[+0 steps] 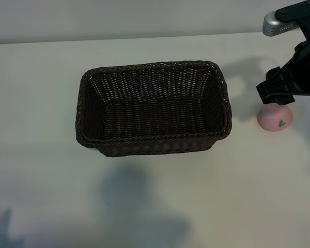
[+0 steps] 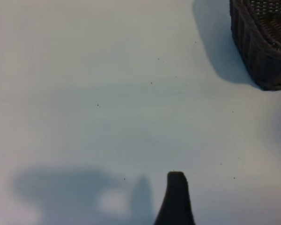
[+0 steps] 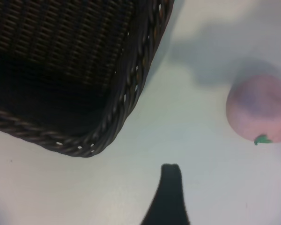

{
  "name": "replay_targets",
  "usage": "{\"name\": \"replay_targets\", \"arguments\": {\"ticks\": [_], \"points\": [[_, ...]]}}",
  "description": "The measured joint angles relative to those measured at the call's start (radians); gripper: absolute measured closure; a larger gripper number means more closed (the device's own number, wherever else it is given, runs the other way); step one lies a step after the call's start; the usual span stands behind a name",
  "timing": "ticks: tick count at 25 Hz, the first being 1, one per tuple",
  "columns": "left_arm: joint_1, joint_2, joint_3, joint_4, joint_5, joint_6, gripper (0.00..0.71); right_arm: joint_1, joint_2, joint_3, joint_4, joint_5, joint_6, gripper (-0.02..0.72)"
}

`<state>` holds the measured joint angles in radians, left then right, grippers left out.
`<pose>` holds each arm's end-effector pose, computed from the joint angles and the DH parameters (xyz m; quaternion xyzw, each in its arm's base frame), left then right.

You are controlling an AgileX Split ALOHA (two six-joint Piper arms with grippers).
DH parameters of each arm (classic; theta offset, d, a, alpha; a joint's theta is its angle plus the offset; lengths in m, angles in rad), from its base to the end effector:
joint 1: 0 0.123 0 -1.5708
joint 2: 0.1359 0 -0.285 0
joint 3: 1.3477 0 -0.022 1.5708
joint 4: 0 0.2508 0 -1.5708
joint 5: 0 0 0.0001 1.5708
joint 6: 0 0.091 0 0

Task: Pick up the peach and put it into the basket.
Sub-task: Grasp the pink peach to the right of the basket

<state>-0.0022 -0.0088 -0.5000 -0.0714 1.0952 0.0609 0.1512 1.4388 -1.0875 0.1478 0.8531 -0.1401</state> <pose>-0.0078 -0.0058 0.2746 0.0293 0.8588 -0.0206 0.5110 0.2841 0.0535 0.2826 -0.1066 0.9665 0.0664 0.2239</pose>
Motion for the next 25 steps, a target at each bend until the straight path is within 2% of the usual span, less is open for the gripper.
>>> {"name": "replay_targets", "arguments": {"ticks": [7, 12, 16, 19, 20, 25], "points": [[0.000, 0.000, 0.000, 0.000, 0.000, 0.000, 0.118, 0.000, 0.000, 0.000, -0.019, -0.019, 0.002, 0.108], [0.000, 0.000, 0.000, 0.000, 0.000, 0.001, 0.118, 0.000, 0.000, 0.000, -0.065, -0.079, 0.063, 0.108], [0.000, 0.000, 0.000, 0.000, 0.000, 0.001, 0.118, 0.000, 0.031, -0.003, -0.090, -0.107, 0.081, 0.108], [0.000, 0.000, 0.000, 0.000, 0.000, 0.001, 0.118, 0.000, 0.098, -0.025, -0.141, -0.109, 0.128, 0.108], [0.000, 0.000, 0.000, 0.000, 0.000, 0.004, 0.118, 0.000, 0.125, -0.034, -0.148, -0.109, 0.155, 0.108], [0.000, 0.000, 0.000, 0.000, -0.001, 0.004, 0.118, 0.000, 0.247, -0.072, -0.258, -0.106, 0.287, 0.108]]}}
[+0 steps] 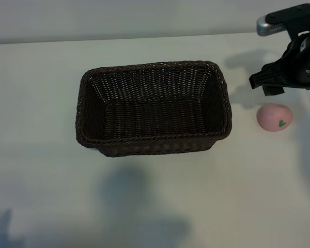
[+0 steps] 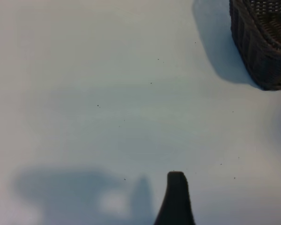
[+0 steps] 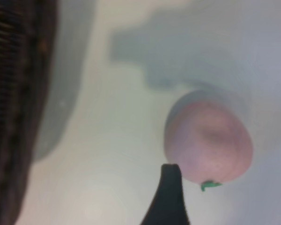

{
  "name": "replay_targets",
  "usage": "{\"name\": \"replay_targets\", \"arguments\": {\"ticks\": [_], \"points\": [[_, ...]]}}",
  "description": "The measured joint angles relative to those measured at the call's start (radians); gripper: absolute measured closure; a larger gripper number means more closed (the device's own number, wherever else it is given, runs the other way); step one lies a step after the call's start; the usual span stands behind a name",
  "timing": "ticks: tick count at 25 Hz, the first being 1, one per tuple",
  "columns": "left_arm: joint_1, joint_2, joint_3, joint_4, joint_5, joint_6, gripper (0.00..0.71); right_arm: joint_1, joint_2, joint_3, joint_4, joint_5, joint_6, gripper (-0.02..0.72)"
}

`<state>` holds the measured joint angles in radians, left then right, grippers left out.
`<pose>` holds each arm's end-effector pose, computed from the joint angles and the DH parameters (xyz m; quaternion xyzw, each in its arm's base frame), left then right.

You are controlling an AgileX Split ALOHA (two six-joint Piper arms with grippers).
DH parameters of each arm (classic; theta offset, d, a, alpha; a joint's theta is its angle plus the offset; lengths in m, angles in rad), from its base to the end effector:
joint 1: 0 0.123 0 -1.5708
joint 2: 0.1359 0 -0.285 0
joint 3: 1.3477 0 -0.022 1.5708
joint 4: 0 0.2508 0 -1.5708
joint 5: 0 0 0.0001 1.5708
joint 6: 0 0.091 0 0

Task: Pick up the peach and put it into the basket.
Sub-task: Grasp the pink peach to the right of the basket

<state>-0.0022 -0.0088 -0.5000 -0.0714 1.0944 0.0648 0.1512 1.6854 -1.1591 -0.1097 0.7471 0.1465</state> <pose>-0.0077 -0.0058 0.2747 0.0309 0.8586 -0.0196 0.5114 0.3383 0.0447 0.2283 -0.0347 0.9800 -0.0155 0.1953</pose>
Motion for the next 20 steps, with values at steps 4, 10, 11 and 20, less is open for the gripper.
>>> {"name": "replay_targets", "arguments": {"ticks": [4, 10, 11, 20], "points": [[0.000, 0.000, 0.000, 0.000, 0.000, 0.000, 0.118, -0.009, 0.078, -0.009, -0.030, 0.007, 0.055, 0.108], [0.000, 0.000, 0.000, 0.000, 0.000, 0.000, 0.118, -0.062, 0.169, -0.009, -0.030, 0.007, 0.073, 0.108], [0.000, 0.000, 0.000, 0.000, 0.000, 0.000, 0.118, -0.064, 0.180, -0.009, -0.030, 0.007, 0.072, 0.108], [0.000, 0.000, 0.000, 0.000, 0.000, 0.000, 0.118, -0.066, 0.249, -0.009, 0.060, -0.027, 0.001, 0.108]]}}
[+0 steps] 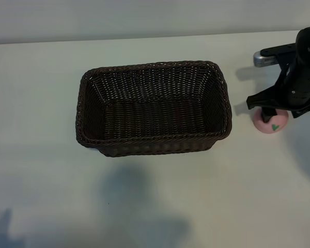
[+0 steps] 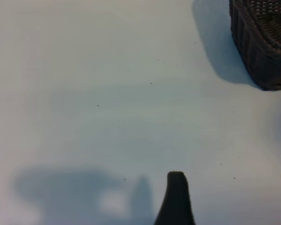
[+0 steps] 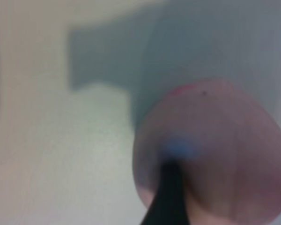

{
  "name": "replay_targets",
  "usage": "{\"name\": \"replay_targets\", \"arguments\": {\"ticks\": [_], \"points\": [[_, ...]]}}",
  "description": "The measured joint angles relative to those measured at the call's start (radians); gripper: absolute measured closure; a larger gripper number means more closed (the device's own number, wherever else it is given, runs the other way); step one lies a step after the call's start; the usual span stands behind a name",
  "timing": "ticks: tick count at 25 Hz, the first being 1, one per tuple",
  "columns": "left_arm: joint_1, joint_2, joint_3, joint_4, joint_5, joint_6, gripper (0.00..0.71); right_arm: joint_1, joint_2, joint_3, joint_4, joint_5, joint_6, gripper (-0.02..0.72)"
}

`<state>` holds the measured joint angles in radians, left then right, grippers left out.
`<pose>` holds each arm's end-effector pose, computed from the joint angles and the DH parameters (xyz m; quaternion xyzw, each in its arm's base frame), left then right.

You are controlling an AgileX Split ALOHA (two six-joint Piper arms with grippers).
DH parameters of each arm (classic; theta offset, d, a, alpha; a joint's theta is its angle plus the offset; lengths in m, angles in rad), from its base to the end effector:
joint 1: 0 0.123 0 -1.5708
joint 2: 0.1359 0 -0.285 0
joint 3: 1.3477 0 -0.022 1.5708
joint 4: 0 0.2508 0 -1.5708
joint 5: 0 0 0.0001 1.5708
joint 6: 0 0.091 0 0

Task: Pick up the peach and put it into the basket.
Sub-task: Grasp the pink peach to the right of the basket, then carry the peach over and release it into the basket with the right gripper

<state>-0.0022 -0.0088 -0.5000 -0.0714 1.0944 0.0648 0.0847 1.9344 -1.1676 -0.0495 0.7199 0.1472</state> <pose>-0.0077 -0.0058 0.2747 0.0309 0.8586 -0.0196 0.5114 0.3598 0.0276 0.1430 0.0140 0.9961 -0.0078 0.0870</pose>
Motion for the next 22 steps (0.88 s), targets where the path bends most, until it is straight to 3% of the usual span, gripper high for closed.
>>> {"name": "replay_targets", "arguments": {"ticks": [3, 5, 12, 15, 22], "points": [[0.000, 0.000, 0.000, 0.000, 0.000, 0.000, 0.118, 0.000, 0.013, 0.000, 0.007, -0.003, -0.003, 0.126], [0.000, 0.000, 0.000, 0.000, 0.000, 0.000, 0.118, 0.000, 0.017, 0.000, 0.009, -0.003, -0.003, 0.183], [0.000, 0.000, 0.000, 0.000, 0.000, 0.000, 0.118, 0.000, 0.017, -0.004, 0.014, 0.004, -0.002, 0.612], [0.000, 0.000, 0.000, 0.000, 0.000, 0.000, 0.118, 0.000, 0.014, -0.008, 0.014, 0.010, -0.002, 0.657], [0.000, 0.000, 0.000, 0.000, 0.000, -0.004, 0.118, 0.000, -0.120, -0.008, 0.011, 0.024, -0.001, 0.663]]}}
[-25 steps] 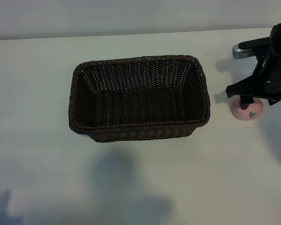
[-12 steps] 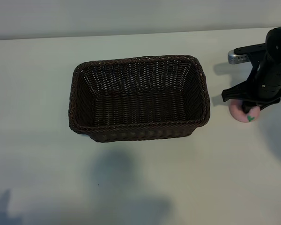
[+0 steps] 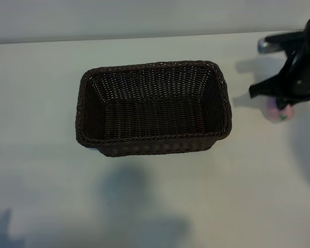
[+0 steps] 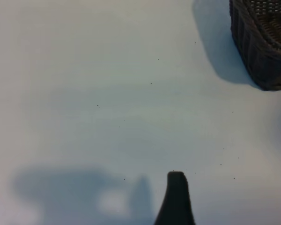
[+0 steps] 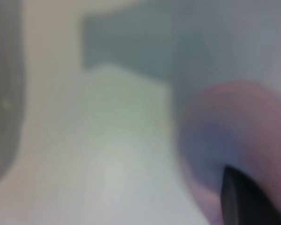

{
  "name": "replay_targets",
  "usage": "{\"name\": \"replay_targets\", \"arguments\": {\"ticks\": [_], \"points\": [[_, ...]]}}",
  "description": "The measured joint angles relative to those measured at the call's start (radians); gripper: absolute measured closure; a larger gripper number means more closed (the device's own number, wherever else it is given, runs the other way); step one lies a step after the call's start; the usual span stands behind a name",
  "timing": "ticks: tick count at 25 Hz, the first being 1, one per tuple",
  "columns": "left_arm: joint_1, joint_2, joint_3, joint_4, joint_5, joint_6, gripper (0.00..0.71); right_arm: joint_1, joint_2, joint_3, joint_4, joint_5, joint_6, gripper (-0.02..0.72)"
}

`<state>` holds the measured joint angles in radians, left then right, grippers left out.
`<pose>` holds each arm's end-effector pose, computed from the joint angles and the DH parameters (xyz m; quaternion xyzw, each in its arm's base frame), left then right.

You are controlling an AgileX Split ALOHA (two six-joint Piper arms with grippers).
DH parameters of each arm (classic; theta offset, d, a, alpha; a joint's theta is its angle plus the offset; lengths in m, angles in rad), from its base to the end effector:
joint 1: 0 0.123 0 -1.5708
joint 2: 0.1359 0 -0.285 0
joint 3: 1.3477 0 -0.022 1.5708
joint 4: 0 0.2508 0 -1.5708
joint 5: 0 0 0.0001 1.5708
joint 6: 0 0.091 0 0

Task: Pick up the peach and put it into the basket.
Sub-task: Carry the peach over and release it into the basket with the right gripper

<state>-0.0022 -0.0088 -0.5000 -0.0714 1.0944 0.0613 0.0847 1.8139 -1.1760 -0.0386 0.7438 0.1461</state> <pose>-0.0077 -0.0058 0.2747 0.0294 0.8586 -0.0205 0.5114 0.3544 0.0277 0.1877 0.0181 0.9902 0.0011 0.1385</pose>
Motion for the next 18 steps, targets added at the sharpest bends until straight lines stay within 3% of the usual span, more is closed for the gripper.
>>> {"name": "replay_targets", "arguments": {"ticks": [11, 18], "points": [[0.000, 0.000, 0.000, 0.000, 0.000, 0.000, 0.118, -0.002, -0.270, -0.096, 0.011, 0.100, 0.001, 0.663], [0.000, 0.000, 0.000, 0.000, 0.000, 0.000, 0.118, 0.042, -0.334, -0.109, 0.109, 0.126, -0.058, 0.663]]}}
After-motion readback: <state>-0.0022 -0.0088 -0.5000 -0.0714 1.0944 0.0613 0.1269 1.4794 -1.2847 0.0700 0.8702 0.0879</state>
